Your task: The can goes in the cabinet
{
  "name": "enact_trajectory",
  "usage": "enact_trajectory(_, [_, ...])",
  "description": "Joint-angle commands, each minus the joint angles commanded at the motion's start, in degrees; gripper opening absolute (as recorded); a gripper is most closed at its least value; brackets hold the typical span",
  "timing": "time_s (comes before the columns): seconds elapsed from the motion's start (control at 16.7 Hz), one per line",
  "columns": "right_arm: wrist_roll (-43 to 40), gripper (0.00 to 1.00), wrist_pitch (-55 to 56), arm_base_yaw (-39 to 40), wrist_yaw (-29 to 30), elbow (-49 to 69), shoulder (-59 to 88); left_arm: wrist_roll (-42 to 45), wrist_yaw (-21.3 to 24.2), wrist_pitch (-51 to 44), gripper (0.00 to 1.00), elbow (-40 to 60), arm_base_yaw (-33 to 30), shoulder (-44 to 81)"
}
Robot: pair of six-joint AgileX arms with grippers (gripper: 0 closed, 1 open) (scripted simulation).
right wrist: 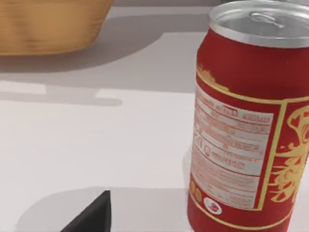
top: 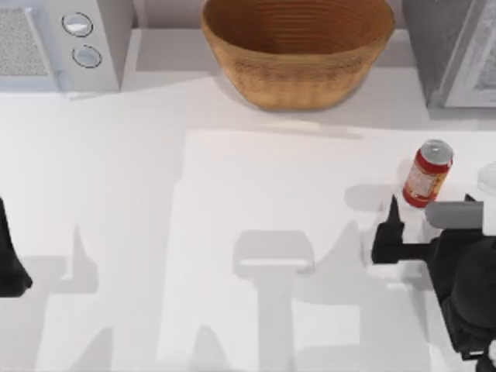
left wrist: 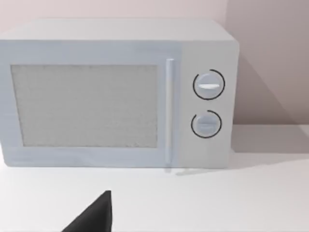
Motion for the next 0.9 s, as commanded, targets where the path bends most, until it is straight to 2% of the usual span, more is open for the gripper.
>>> enact_trajectory(0.3, [-2.6,1.0,7.1,-1.1,0.0,2.2,5.7,0.0,0.0,0.0,1.0,0.0,0.0,0.0])
enact_trajectory(0.6, [-2.8,1.0,7.6,-1.2,0.0,2.4,6.1,0.0,0.0,0.0,1.0,0.0,0.0,0.0])
enact_trajectory(0.66, [0.7,1.0,6.5,1.8,6.3,4.4,12.4,0.0,0.0,0.0,1.0,0.0,0.0,0.0])
enact_trajectory(0.9, [-1.2,1.0,6.7,2.5,4.2,6.4,10.5,0.0,0.0,0.0,1.0,0.0,0.0,0.0])
